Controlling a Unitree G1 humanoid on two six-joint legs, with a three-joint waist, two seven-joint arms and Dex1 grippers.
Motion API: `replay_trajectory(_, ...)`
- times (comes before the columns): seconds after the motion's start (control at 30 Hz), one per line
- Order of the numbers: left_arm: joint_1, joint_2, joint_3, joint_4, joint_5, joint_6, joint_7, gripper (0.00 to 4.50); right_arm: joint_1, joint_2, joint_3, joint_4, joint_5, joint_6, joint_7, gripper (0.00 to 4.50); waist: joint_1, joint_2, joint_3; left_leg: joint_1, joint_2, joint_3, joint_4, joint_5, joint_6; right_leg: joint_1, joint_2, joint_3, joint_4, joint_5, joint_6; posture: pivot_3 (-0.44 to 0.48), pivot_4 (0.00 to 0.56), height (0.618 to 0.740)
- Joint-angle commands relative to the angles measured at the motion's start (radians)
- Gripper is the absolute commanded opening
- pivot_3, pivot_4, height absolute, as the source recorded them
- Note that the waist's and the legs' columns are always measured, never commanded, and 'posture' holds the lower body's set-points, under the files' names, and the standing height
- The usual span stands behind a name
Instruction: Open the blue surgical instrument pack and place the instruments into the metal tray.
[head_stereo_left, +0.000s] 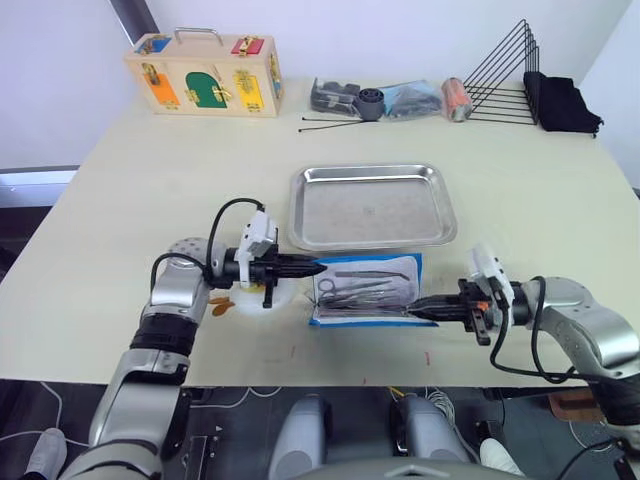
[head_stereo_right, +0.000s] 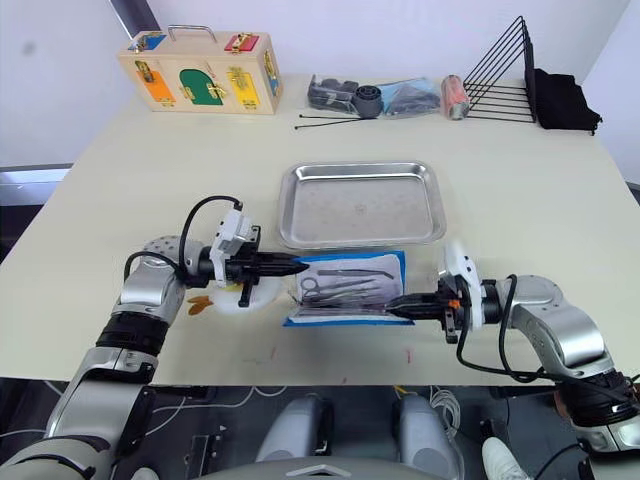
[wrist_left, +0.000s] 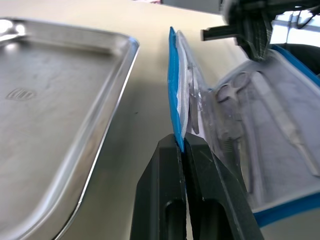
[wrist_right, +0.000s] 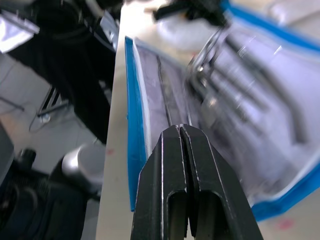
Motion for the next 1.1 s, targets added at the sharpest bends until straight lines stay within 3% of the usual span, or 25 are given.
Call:
replay_trajectory(0.03, -0.004, -0.019, -0.048, 0.044, 0.076, 0.019, 0.063, 0.00, 0.033, -0.017, 0.027, -0.019, -0.043, -0.059, 0.027, 0.03, 0.000, 0.000, 0.000, 0.000, 0.000, 0.000, 0.000, 0.000, 0.000, 0.000, 0.000, 0.000, 0.000, 0.000, 0.000, 0.000, 0.150, 0.740)
replay_trajectory(0.27, -0.038, -0.057, -0.061, 0.082, 0.117, 0.061, 0.137, 0.00, 0.084, -0.025, 0.049, -0.010, -0.085, -0.099, 0.034, 0.03, 0.000, 0.000, -0.001, 0.000, 0.000, 0.000, 0.000, 0.000, 0.000, 0.000, 0.000, 0.000, 0.000, 0.000, 0.000, 0.000, 0.150, 0.740)
replay_trajectory(0.63, -0.047, -0.033, -0.114, 0.079, 0.171, 0.166, 0.119, 0.00, 0.112, -0.018, 0.075, 0.055, -0.165, -0.181, 0.031, 0.03, -0.002, 0.001, -0.001, 0.002, 0.000, 0.000, 0.000, 0.000, 0.000, 0.001, 0.000, 0.000, 0.000, 0.000, 0.000, 0.000, 0.150, 0.740)
replay_trajectory(1.0, -0.034, -0.033, -0.062, 0.052, 0.131, 0.207, 0.138, 0.00, 0.104, -0.013, 0.065, 0.059, -0.131, -0.153, 0.044, 0.03, -0.004, 0.001, -0.002, 0.002, 0.000, -0.001, 0.000, 0.000, 0.000, 0.002, 0.000, 0.000, 0.000, 0.000, 0.000, 0.000, 0.150, 0.740)
replay_trajectory(1.1, -0.032, -0.040, -0.050, 0.049, 0.125, 0.209, 0.157, 0.98, 0.099, -0.020, 0.065, 0.059, -0.115, -0.125, 0.052, 0.00, -0.003, 0.001, -0.002, 0.002, 0.000, -0.001, 0.000, 0.000, 0.000, 0.002, 0.000, 0.000, 0.000, 0.000, 0.000, 0.000, 0.150, 0.740)
